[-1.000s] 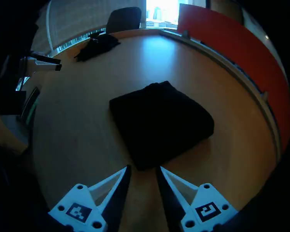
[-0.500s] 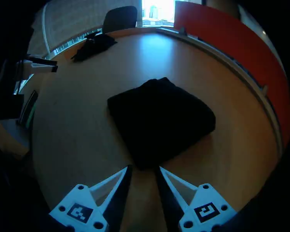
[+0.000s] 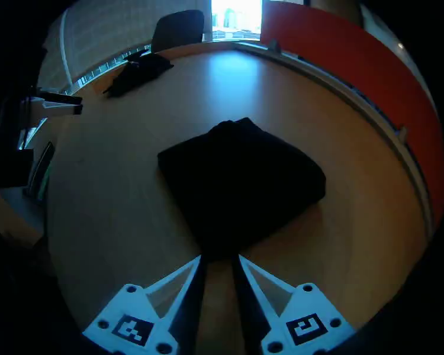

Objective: Fold towel

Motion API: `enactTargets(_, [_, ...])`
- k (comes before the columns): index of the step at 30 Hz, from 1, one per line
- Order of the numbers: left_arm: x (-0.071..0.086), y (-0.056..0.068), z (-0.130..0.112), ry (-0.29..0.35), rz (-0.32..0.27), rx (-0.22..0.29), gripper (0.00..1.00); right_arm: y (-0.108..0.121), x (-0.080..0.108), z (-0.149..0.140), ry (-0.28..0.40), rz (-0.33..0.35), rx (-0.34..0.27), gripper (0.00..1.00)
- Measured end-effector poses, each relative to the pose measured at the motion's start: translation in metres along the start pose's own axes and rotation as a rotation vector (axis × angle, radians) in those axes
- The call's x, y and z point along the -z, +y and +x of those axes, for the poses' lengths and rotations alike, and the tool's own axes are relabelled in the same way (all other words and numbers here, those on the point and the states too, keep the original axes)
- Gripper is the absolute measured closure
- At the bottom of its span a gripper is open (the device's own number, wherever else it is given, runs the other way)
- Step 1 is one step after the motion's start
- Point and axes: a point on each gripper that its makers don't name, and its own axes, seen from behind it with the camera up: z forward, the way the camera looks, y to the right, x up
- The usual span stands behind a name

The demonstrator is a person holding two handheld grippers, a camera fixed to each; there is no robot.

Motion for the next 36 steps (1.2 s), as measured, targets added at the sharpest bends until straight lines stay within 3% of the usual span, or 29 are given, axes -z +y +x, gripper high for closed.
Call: enactTargets(36, [0.0, -0.001, 0.001, -0.003, 0.002, 0.001, 0.02, 0.013, 0.002, 0.002, 0.006, -0.041, -0.05, 0.74])
